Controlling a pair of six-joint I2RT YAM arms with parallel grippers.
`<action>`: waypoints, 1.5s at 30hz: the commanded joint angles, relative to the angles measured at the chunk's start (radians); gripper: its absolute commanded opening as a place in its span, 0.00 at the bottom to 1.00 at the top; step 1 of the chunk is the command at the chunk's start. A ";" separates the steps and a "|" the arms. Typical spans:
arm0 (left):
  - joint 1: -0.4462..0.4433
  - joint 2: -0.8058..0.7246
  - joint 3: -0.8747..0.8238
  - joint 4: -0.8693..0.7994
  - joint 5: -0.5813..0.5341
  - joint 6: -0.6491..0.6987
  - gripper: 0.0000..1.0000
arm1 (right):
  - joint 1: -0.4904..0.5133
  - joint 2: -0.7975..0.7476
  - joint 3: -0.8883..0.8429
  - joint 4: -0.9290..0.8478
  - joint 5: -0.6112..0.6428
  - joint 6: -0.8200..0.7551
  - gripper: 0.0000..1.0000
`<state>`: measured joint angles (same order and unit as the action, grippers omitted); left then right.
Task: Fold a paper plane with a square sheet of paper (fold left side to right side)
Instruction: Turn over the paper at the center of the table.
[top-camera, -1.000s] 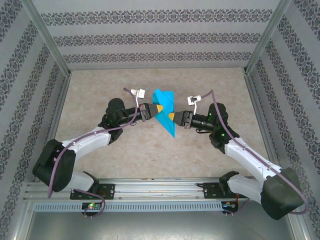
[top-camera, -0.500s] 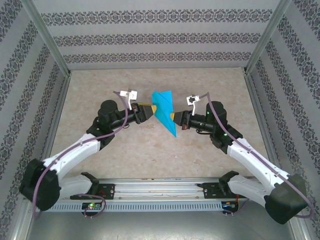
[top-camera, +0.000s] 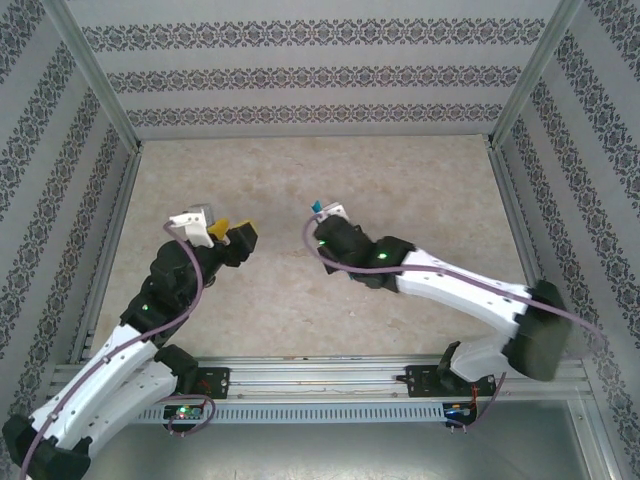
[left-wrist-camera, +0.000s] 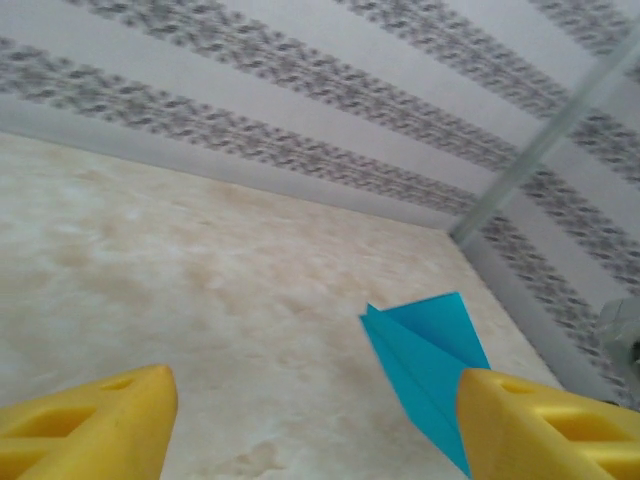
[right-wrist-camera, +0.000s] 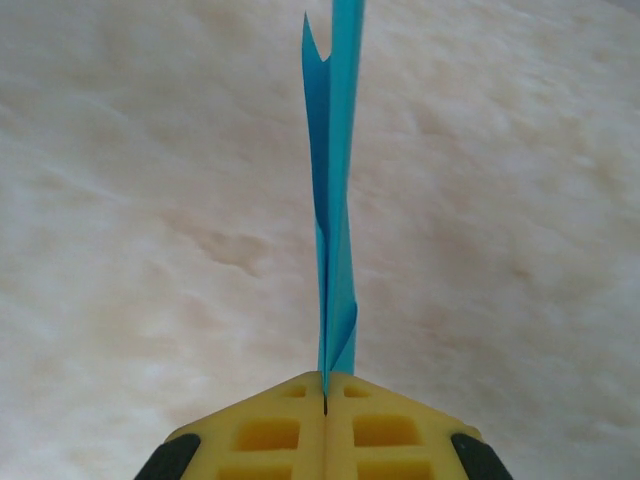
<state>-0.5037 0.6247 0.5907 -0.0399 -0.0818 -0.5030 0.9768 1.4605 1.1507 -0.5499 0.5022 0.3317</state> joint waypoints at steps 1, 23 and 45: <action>0.002 -0.059 -0.004 -0.132 -0.170 0.022 0.76 | 0.045 0.132 0.087 -0.180 0.321 -0.023 0.00; 0.003 -0.073 0.034 -0.235 -0.193 0.038 0.78 | 0.047 0.681 0.347 -0.287 0.310 0.059 0.14; 0.004 0.070 0.050 -0.168 -0.082 -0.004 0.80 | -0.069 0.198 0.041 -0.016 -0.138 0.157 0.77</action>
<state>-0.5030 0.6567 0.6155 -0.2516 -0.2153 -0.4938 0.9237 1.7233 1.2415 -0.6174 0.4412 0.4686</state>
